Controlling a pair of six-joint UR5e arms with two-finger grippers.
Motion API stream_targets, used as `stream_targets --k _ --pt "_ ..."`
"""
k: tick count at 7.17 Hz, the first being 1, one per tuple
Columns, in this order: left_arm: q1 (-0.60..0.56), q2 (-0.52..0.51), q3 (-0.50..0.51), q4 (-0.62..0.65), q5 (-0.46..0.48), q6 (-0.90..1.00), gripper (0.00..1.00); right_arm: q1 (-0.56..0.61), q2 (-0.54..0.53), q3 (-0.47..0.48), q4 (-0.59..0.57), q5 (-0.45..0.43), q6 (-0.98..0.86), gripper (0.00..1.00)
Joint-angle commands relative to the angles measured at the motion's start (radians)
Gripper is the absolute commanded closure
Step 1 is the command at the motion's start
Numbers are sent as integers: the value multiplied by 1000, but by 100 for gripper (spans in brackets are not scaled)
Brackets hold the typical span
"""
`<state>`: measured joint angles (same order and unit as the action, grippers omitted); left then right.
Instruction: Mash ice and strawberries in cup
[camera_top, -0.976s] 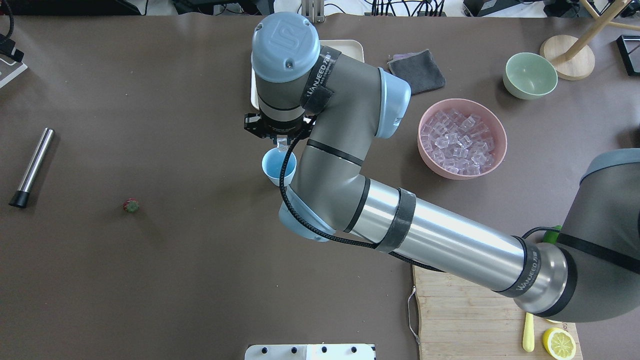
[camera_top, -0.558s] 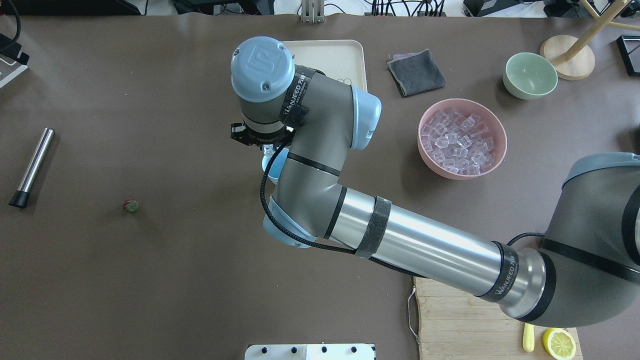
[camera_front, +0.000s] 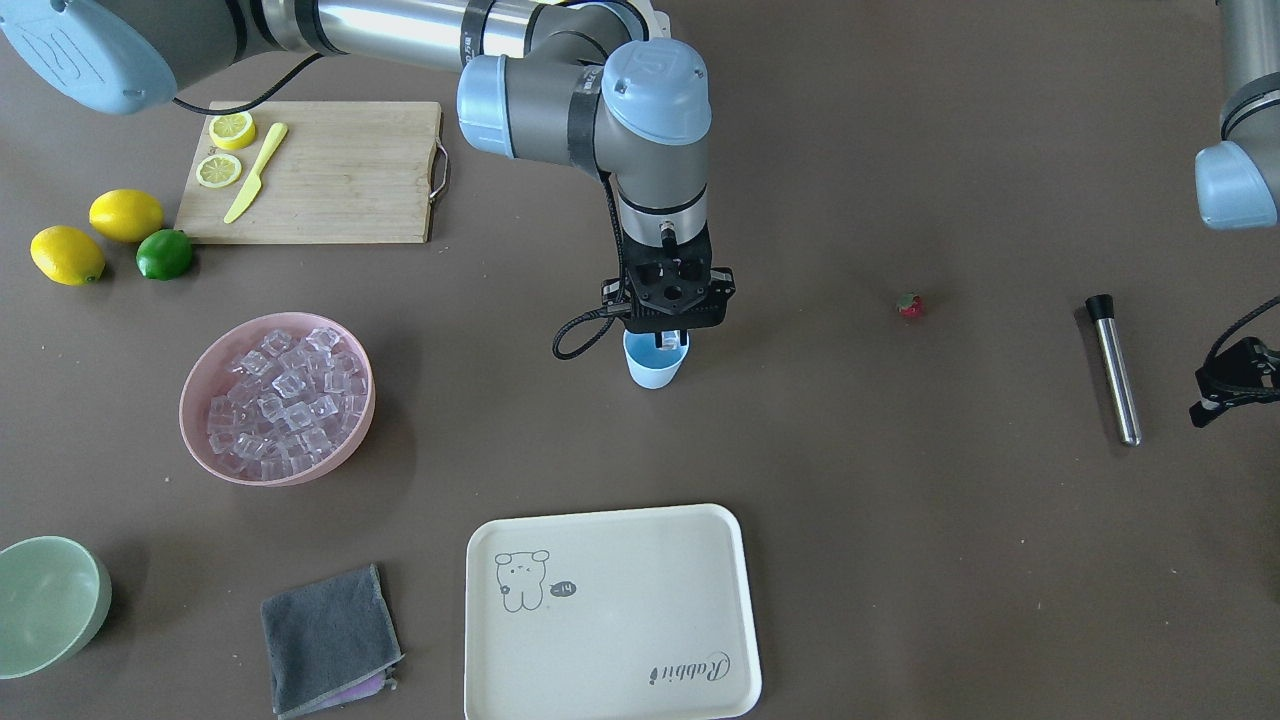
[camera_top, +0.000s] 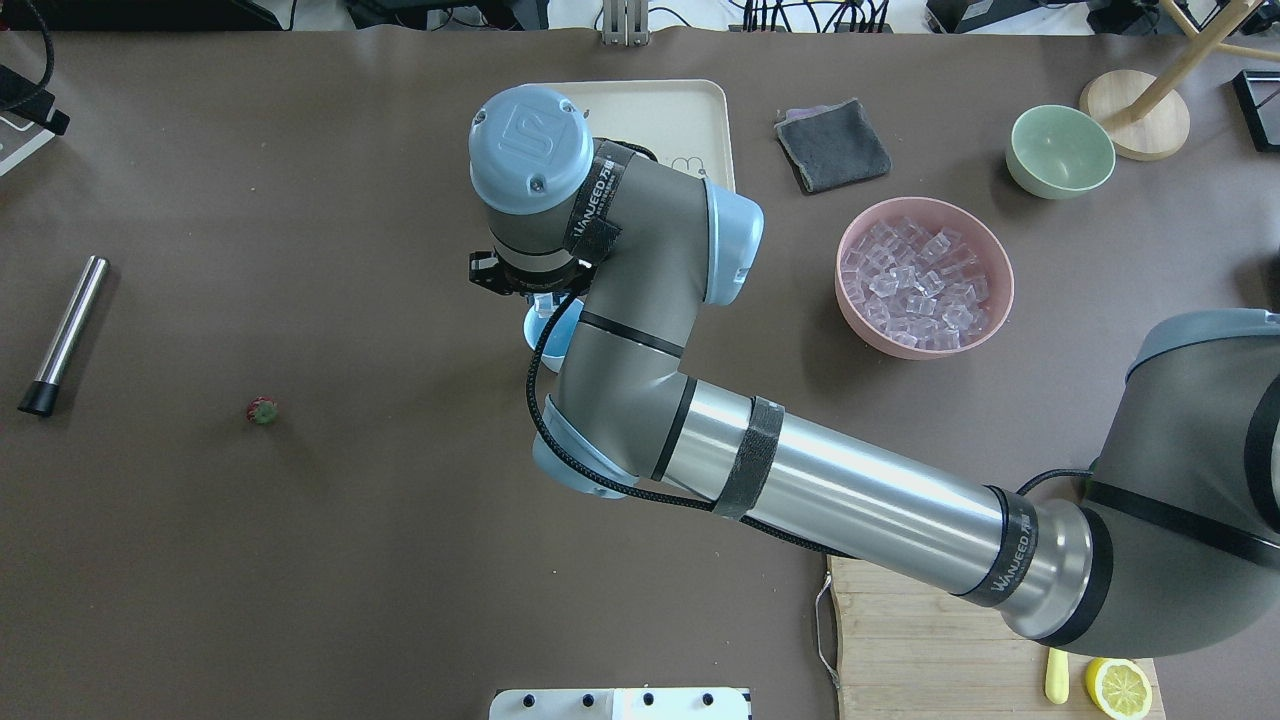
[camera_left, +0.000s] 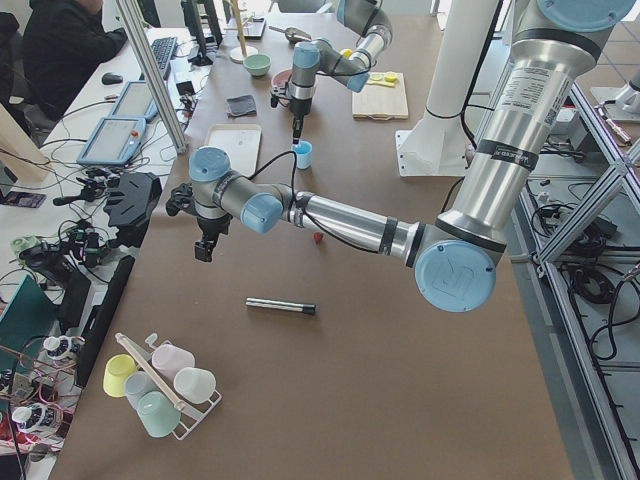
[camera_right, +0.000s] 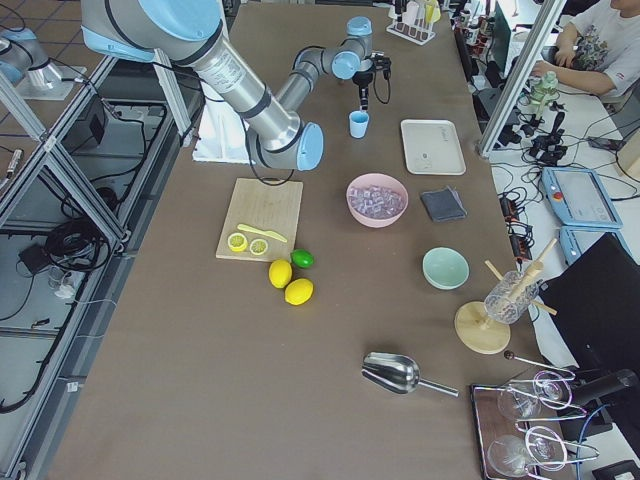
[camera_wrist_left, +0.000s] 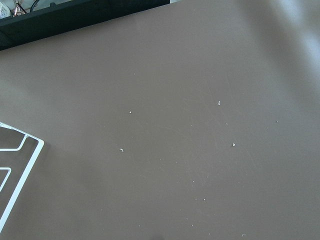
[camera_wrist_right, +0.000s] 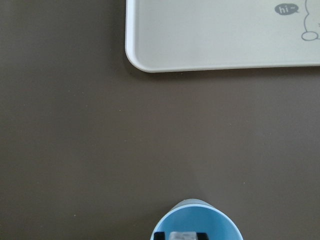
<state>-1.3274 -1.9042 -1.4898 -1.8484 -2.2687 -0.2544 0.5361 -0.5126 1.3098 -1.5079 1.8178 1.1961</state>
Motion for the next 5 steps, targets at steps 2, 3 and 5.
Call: stream_targets --k 2,3,5 --pt "2 2 -10 0 1 0 2 54 -1 14 -12 20 5 2" --pt "2 1 -9 0 1 -2 3 147 -27 19 -11 149 -7 2" --pt "10 -3 0 0 1 0 3 370 -303 251 -12 352 -247 2"
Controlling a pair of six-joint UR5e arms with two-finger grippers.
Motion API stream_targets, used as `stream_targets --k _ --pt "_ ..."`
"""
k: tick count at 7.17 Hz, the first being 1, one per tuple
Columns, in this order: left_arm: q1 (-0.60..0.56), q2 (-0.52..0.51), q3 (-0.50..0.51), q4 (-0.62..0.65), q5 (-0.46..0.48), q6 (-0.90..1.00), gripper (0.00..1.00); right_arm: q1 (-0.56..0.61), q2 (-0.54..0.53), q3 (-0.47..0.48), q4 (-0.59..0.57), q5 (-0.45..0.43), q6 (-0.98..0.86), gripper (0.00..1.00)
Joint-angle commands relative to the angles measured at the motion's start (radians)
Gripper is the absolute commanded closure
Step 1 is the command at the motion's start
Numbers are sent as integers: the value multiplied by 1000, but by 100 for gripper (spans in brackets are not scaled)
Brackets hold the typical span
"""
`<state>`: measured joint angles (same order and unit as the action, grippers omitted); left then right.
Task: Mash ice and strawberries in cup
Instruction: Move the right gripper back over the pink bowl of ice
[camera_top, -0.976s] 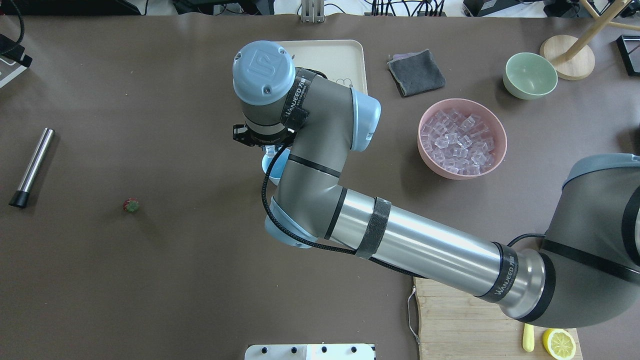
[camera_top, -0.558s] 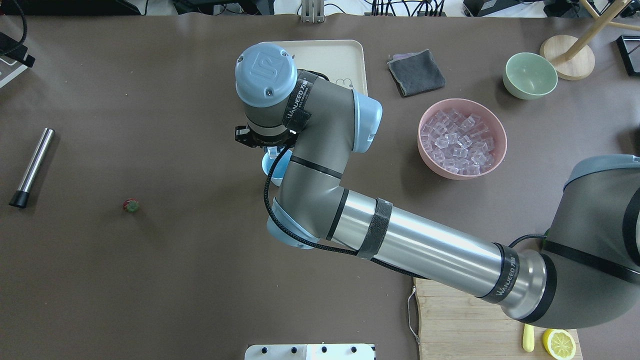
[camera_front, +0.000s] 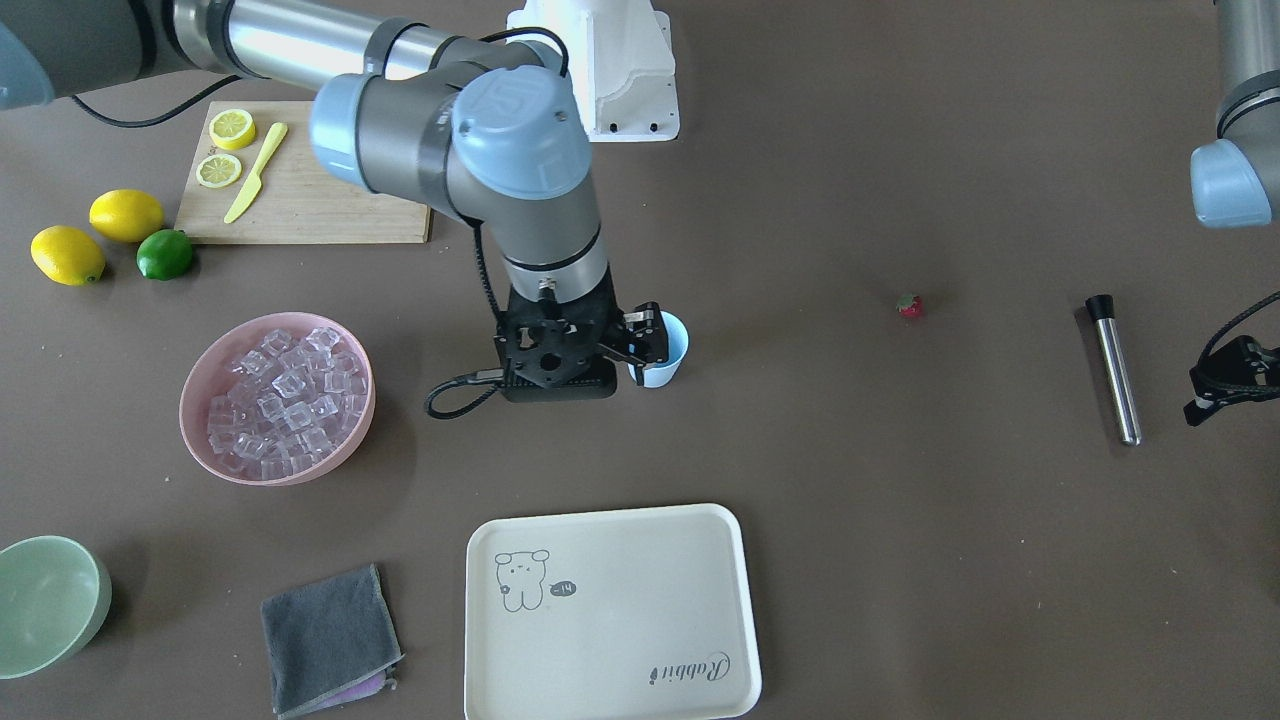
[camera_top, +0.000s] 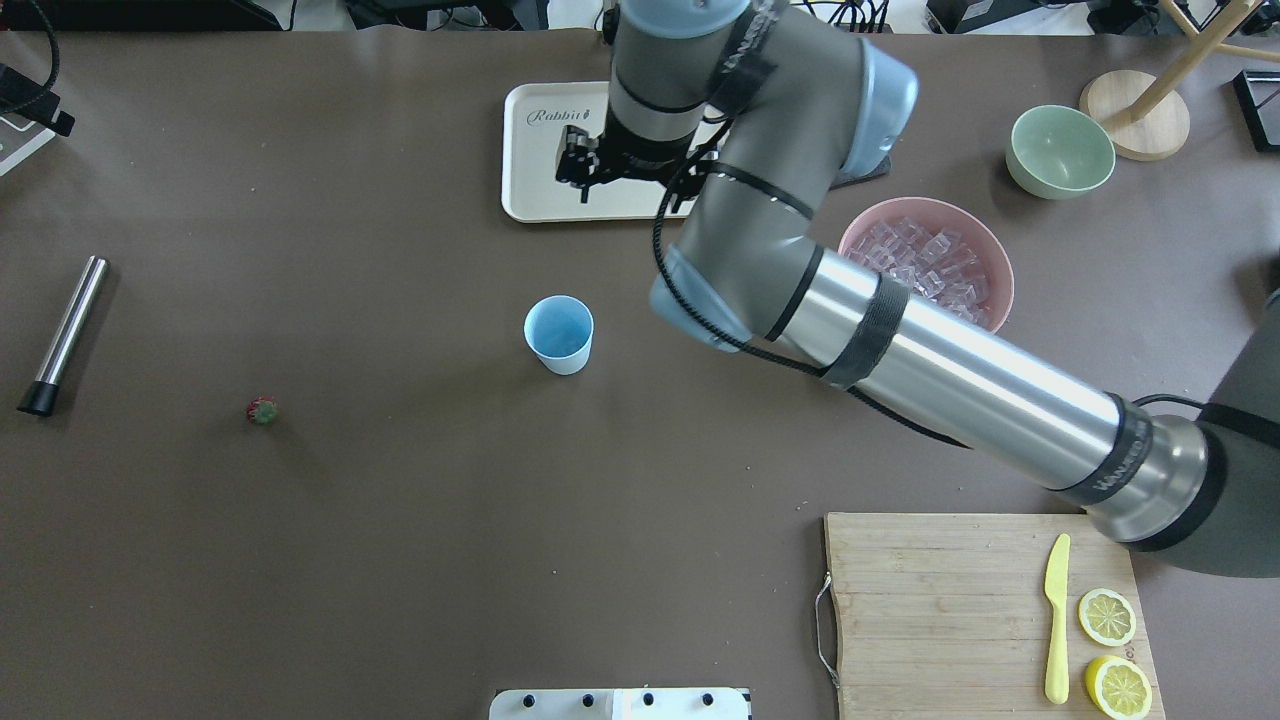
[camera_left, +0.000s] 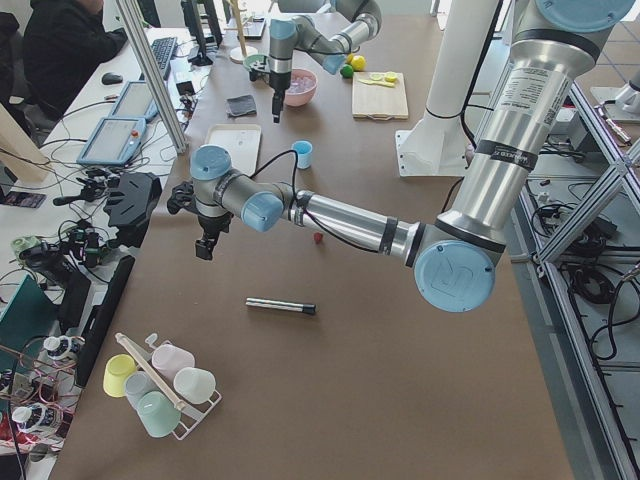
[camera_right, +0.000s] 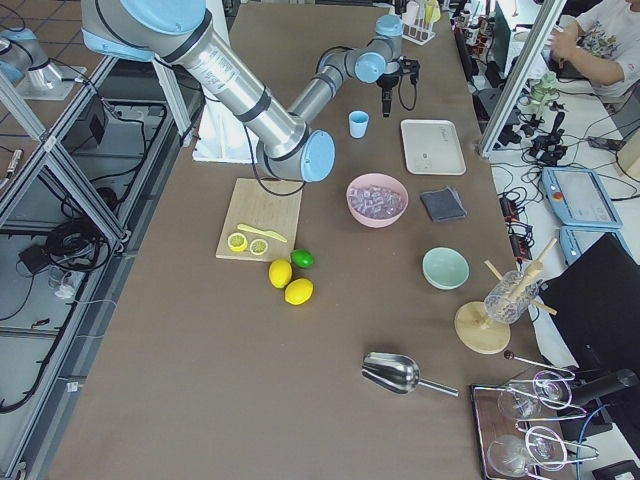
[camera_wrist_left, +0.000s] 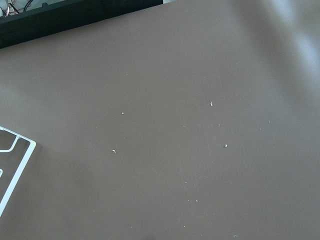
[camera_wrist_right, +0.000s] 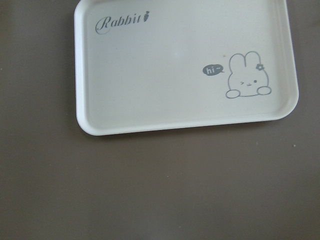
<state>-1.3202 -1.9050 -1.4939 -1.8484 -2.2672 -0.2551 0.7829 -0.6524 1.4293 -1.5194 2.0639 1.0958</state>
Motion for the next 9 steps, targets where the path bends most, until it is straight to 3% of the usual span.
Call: stream_targets --k 1,4,6,9 --pt "6 -11 6 0 0 -3 2 177 -302 213 -1 119 -294 2" --pt "27 -11 -11 -3 0 -33 3 130 -406 235 7 12 -388 4" --pt "30 -11 -17 -8 0 -33 3 108 -517 269 132 -36 -489 4" --pt "30 -12 -28 -9 -1 -33 3 38 -529 227 220 -73 -473 6"
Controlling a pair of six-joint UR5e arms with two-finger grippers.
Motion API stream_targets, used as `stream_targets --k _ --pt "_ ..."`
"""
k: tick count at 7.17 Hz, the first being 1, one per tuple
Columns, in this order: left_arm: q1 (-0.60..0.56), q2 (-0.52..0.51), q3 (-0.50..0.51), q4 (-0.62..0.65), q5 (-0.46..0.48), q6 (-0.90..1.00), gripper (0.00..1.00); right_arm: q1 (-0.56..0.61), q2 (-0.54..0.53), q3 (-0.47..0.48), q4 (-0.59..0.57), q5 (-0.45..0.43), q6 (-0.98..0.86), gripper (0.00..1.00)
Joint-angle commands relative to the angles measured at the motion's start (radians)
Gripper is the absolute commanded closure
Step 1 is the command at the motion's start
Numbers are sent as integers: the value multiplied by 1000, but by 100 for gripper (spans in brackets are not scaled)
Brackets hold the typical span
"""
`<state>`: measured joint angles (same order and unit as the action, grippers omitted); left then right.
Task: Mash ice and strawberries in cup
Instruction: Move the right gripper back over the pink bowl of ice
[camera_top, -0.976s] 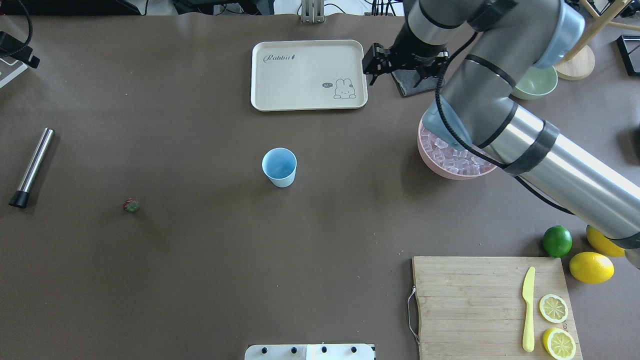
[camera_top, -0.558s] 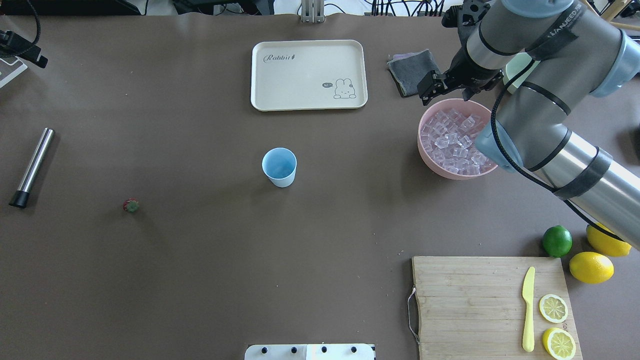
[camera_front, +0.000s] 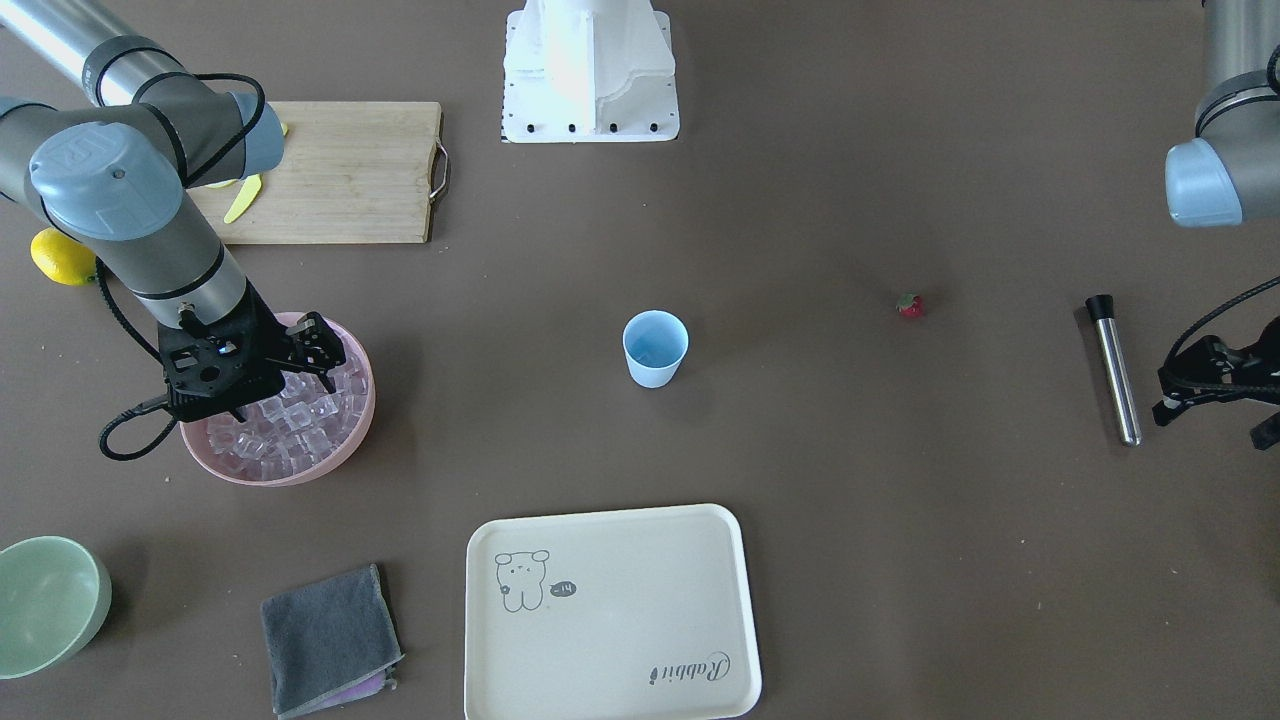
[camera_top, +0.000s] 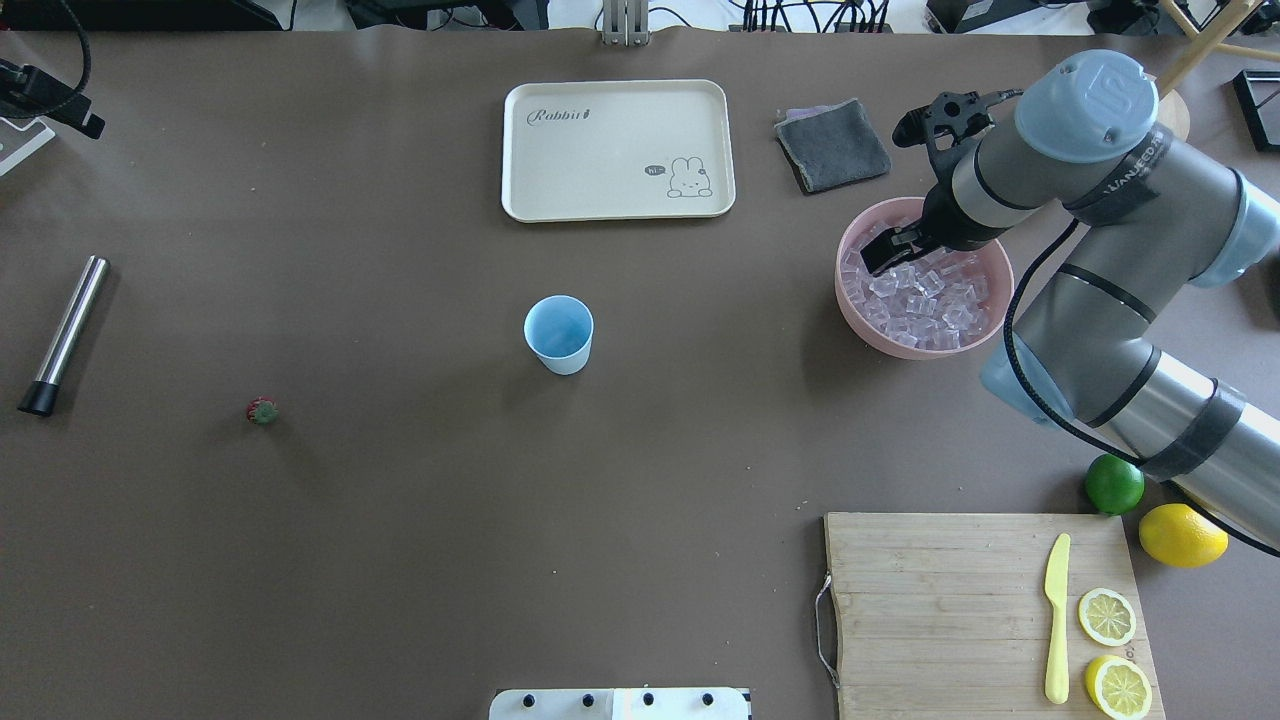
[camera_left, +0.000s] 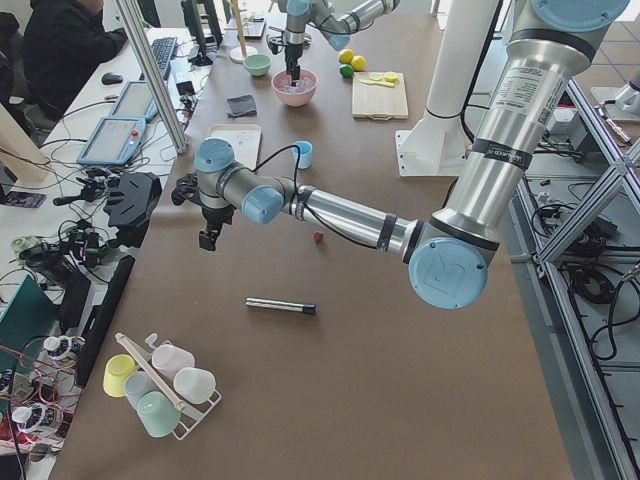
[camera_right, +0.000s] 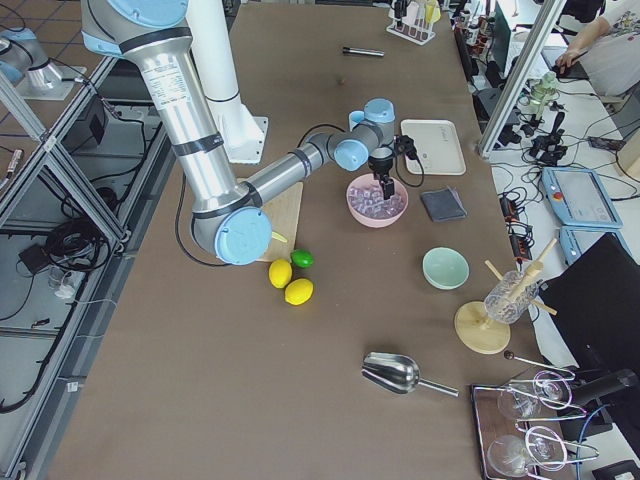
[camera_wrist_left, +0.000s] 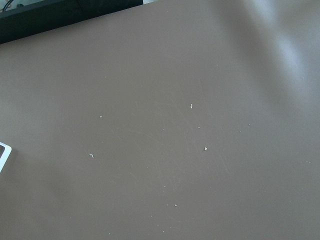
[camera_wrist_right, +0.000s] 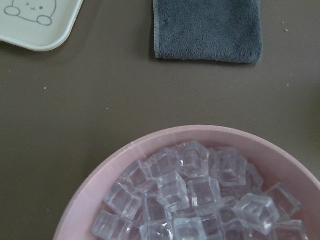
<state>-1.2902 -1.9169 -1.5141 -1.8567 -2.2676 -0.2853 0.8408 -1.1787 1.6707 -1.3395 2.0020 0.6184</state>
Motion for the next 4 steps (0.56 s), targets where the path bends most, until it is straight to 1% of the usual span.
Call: stream_targets --k 1,4 --pt "3 -8 -3 2 0 -3 2 -20 -4 -19 43 -8 1 10" --pt "6 -13 -5 2 2 -3 3 -22 8 -61 48 -8 -2 12"
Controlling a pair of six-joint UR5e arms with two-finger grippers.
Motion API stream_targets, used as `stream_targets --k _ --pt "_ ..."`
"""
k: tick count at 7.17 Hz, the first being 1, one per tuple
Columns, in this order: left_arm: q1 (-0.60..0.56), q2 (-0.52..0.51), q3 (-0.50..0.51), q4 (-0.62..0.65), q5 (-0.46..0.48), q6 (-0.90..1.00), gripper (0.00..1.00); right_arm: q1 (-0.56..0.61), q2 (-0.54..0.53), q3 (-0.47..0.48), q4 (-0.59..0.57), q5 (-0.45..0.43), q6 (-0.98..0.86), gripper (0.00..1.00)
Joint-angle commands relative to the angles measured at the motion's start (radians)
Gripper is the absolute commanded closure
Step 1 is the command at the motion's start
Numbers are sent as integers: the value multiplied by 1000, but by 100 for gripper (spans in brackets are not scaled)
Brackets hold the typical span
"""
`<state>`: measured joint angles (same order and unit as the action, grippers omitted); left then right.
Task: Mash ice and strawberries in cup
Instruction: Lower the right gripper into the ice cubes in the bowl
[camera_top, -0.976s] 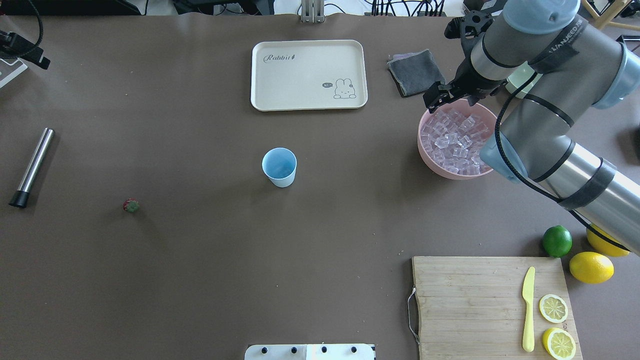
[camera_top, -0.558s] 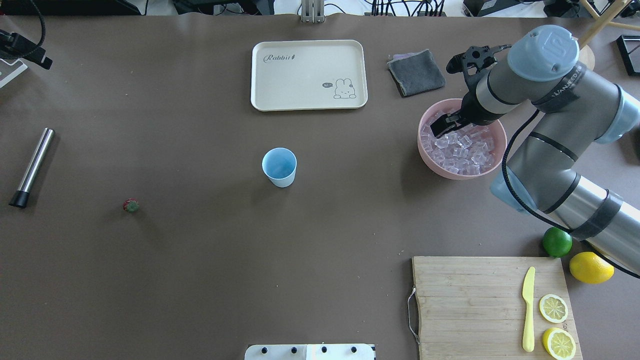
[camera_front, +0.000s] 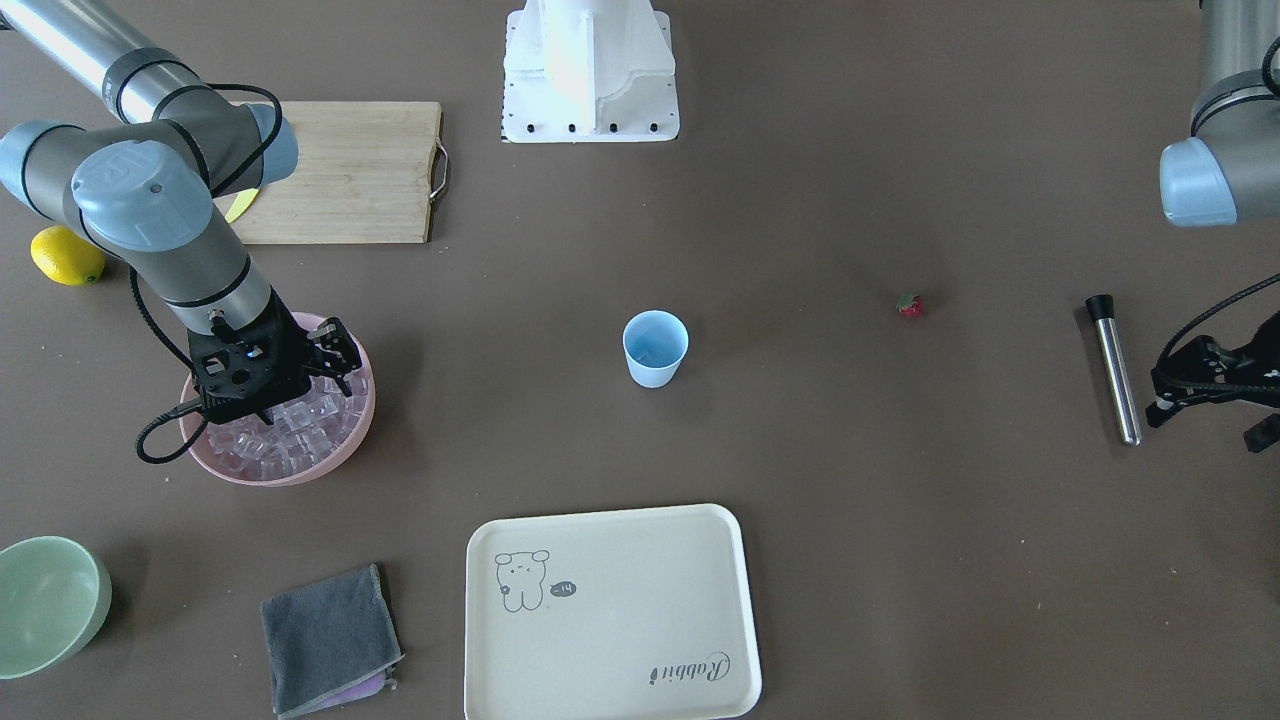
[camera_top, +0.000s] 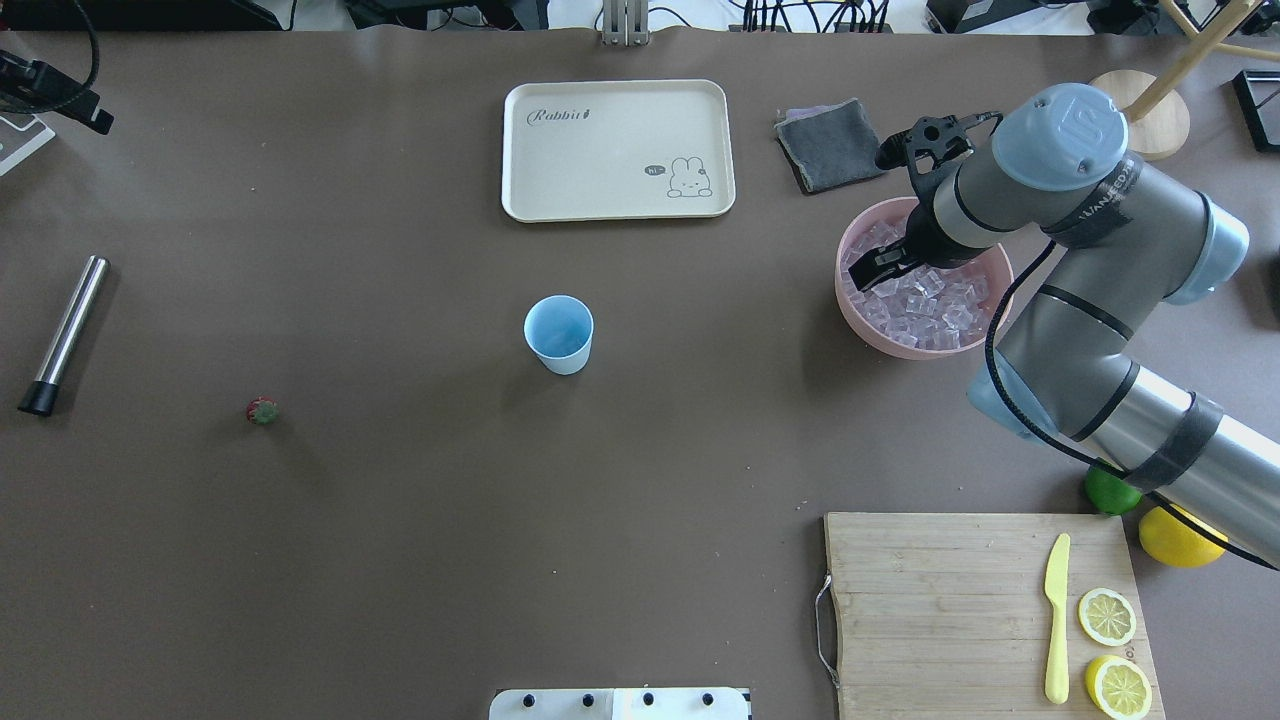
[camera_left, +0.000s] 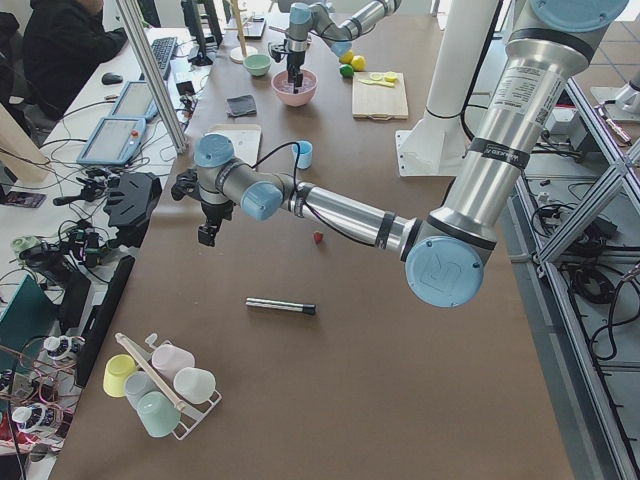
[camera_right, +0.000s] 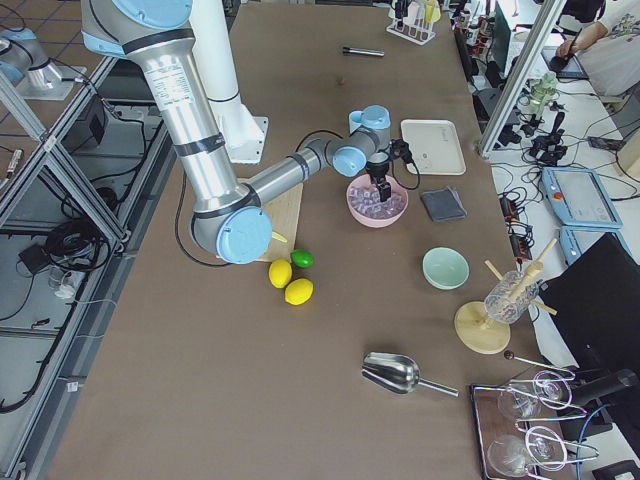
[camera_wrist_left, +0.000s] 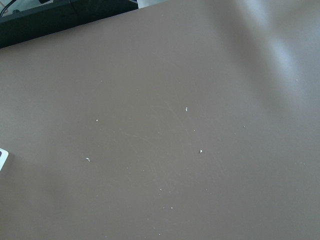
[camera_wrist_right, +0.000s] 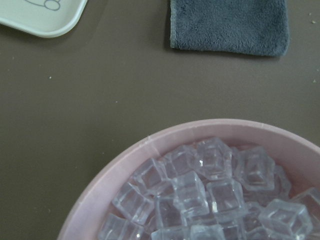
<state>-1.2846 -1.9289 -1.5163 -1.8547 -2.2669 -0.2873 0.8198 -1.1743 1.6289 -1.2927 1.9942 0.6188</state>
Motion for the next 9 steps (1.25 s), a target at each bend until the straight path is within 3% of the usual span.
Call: stream_targets --k 1,3,5,7,9 --pt "1 -1 -1 0 1 0 3 -1 19 -32 1 0 -2 13" --pt "11 -2 8 0 1 0 3 -1 25 -43 3 0 -1 13" --pt "11 -4 4 0 1 0 2 -1 24 -43 3 0 -1 21" --pt "11 -4 7 0 1 0 3 -1 22 -43 3 -2 2 41" --pt "11 -5 5 0 1 0 3 -1 19 -44 3 -2 2 55"
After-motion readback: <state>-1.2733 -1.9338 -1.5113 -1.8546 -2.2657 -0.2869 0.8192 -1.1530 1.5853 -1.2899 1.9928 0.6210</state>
